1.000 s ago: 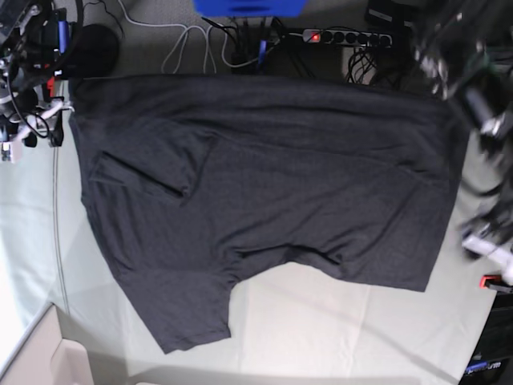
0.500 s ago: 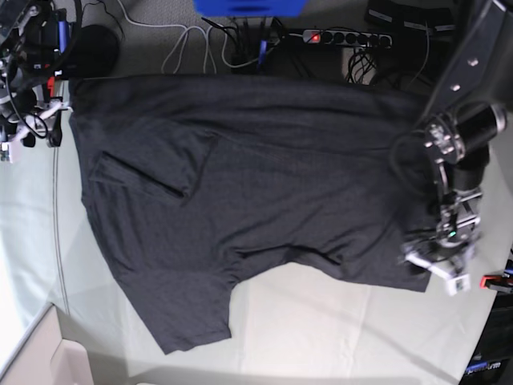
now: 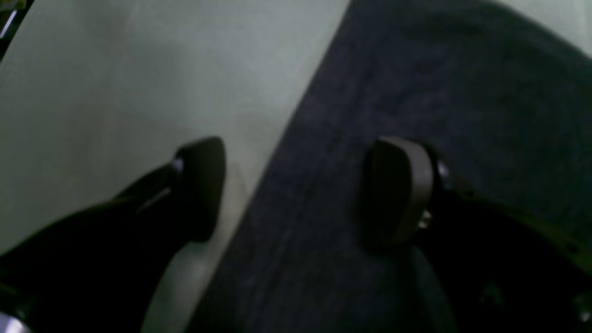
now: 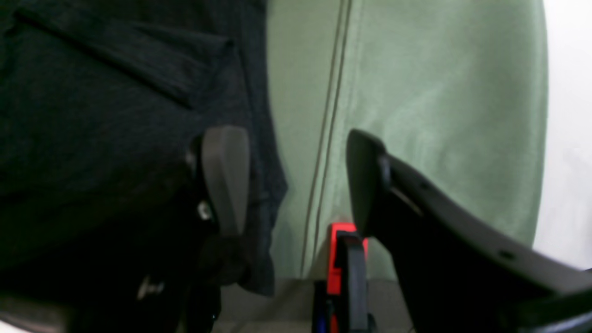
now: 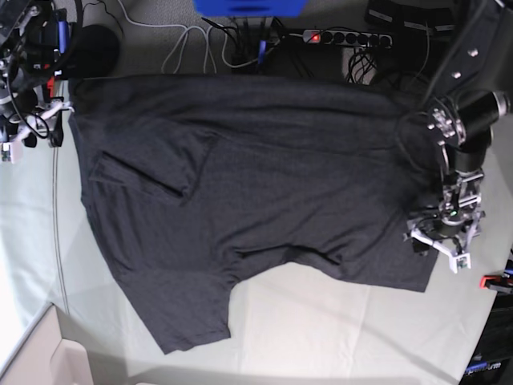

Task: Layout the t-shirt on the table in an organized manner, then fold the t-shirt properly
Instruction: 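Release the shirt with the left gripper and grasp its side edge lower down, then grasp the shirt side edge with the right gripper opposite the left gripper, then lift the shirt's lower half with both grippers and fold it toward the collar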

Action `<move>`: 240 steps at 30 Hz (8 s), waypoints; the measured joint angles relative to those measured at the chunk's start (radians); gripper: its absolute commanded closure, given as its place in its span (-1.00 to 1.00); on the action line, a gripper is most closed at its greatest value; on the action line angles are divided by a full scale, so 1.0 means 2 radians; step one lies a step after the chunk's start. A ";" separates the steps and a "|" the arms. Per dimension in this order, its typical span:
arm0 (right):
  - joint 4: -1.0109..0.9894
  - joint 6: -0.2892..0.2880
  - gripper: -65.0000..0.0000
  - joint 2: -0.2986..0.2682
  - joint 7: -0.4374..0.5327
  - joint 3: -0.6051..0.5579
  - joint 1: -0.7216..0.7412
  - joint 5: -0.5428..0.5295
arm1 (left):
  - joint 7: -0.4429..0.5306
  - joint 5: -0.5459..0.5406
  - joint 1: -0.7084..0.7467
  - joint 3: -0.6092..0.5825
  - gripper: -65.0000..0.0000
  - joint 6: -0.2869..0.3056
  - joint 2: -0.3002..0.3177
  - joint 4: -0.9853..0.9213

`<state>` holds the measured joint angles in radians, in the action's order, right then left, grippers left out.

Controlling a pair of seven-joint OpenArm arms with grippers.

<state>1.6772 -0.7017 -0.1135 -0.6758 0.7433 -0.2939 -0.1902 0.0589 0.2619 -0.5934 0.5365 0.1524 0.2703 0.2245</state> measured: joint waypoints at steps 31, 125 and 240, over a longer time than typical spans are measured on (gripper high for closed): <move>0.000 0.000 -0.05 0.000 0.000 0.000 0.000 0.000 | 0.001 -0.002 0.000 0.003 0.18 0.000 0.002 0.006; -0.608 0.085 -0.19 -0.053 0.307 -0.103 0.404 0.244 | -0.081 -0.006 0.166 0.004 0.99 0.004 -0.068 0.355; -0.087 0.002 1.00 -0.016 0.278 -0.123 -0.118 0.040 | -0.130 -0.173 0.426 0.038 0.98 0.004 -0.076 0.546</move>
<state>1.5040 -0.6987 -0.1452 -0.1204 0.4965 -0.5301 -0.1108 -0.2020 -0.0834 0.2596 0.6117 0.1608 0.1192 1.3159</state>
